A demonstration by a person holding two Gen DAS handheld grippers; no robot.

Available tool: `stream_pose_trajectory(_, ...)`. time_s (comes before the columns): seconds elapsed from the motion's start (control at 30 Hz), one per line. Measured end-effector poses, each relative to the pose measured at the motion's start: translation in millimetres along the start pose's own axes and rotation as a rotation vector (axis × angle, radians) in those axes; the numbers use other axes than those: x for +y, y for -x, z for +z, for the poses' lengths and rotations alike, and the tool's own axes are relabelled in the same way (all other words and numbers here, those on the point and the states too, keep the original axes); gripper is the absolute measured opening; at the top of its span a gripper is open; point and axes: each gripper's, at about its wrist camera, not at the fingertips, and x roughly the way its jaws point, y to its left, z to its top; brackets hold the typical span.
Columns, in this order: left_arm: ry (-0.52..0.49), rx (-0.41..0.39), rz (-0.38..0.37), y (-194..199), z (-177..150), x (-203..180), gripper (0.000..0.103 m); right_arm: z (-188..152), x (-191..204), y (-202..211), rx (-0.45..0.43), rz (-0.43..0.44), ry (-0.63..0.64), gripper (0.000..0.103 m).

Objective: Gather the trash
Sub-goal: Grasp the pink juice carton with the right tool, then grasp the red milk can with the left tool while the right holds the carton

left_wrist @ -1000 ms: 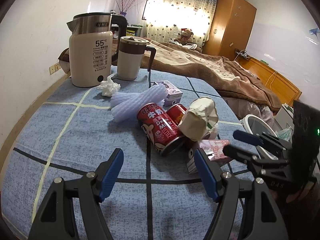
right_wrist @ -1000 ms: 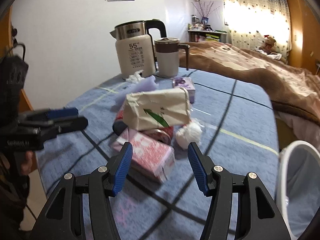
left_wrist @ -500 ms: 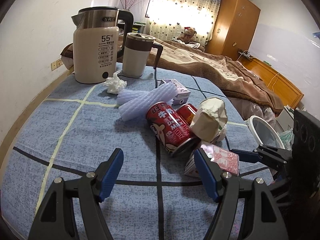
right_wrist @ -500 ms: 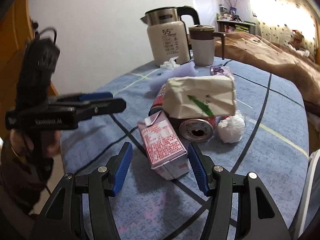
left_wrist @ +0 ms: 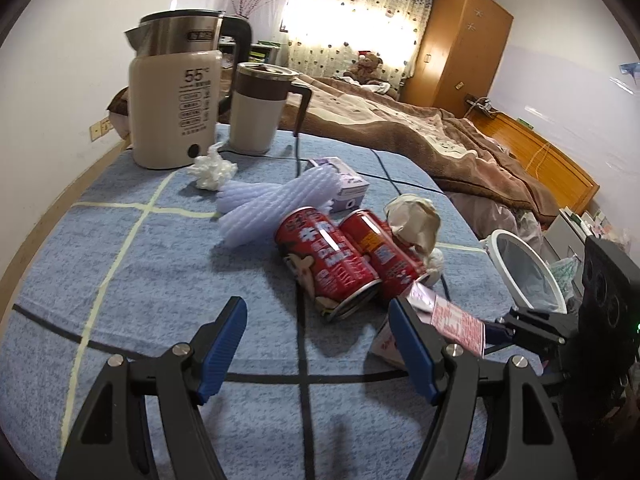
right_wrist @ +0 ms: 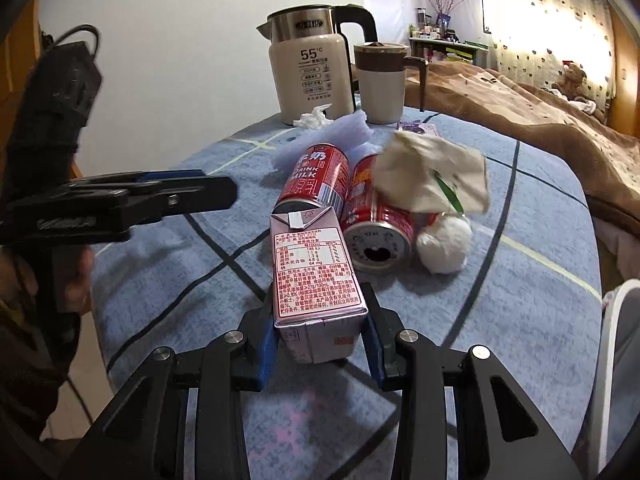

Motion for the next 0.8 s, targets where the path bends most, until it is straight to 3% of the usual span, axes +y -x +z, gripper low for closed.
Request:
stream_pose_trajectory(0.27,-0.019,0.017,-0.043,-23,13,-17,0.078,-20,-21,17,0.002,-0.070,-0.068,0.037)
stream_pose_trajectory(0.43,0.010,0.020,0.069,-42,19,-18,0.078,-26,-34,27,-0.020,-0.104,-0.142,0.038)
stream_pose_trajectory(0.53,0.030,0.038,0.057,-52,23,-17,0.078,-28,-36,30,-0.026,-0.106,-0.151,0.038)
stream_pose_trajectory(0.7,0.050,0.070,0.107,-69,23,-12,0.078,-28,-35,29,-0.033,-0.121,-0.148,0.038)
stream_pose_trajectory(0.8,0.089,0.078,0.088,-73,22,-6,0.078,-29,-36,29,-0.036,-0.118,-0.152,0.038)
